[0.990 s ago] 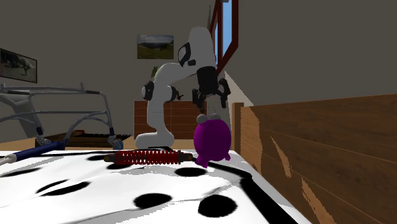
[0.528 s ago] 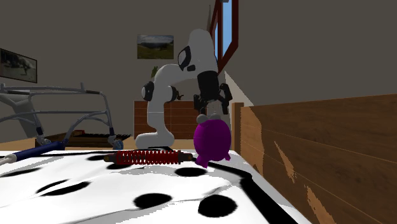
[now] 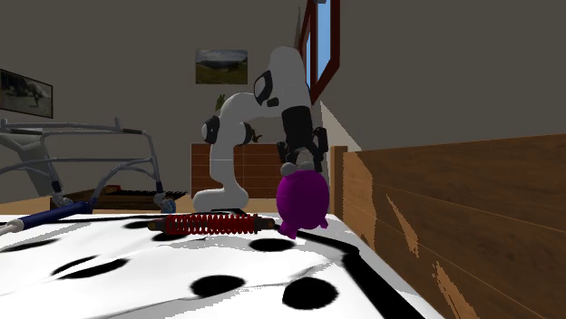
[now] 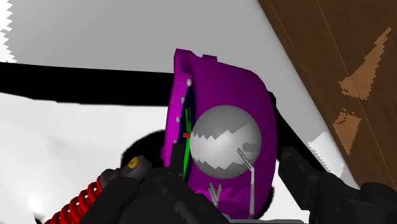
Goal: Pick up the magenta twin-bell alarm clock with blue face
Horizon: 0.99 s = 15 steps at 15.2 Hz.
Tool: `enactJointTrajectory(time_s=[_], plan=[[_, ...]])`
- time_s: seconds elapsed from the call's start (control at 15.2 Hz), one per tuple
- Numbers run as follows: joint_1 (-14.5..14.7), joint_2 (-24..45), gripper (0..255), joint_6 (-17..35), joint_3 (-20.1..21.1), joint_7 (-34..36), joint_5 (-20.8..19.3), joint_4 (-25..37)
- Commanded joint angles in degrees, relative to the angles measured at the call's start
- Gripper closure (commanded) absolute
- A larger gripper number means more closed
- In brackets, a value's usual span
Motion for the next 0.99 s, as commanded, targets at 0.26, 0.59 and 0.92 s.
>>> enactJointTrajectory(time_s=[0.26, 0.59, 0.92], plan=[[-0.05, -0.01, 255, -0.09, -0.05, -0.01, -0.02, -0.04], [0.07, 1.44, 255, -4.42, 0.06, 0.29, -0.37, 5.71], [0.3, 3.44, 255, -9.04, 0.21, 0.66, -0.87, 12.3]])
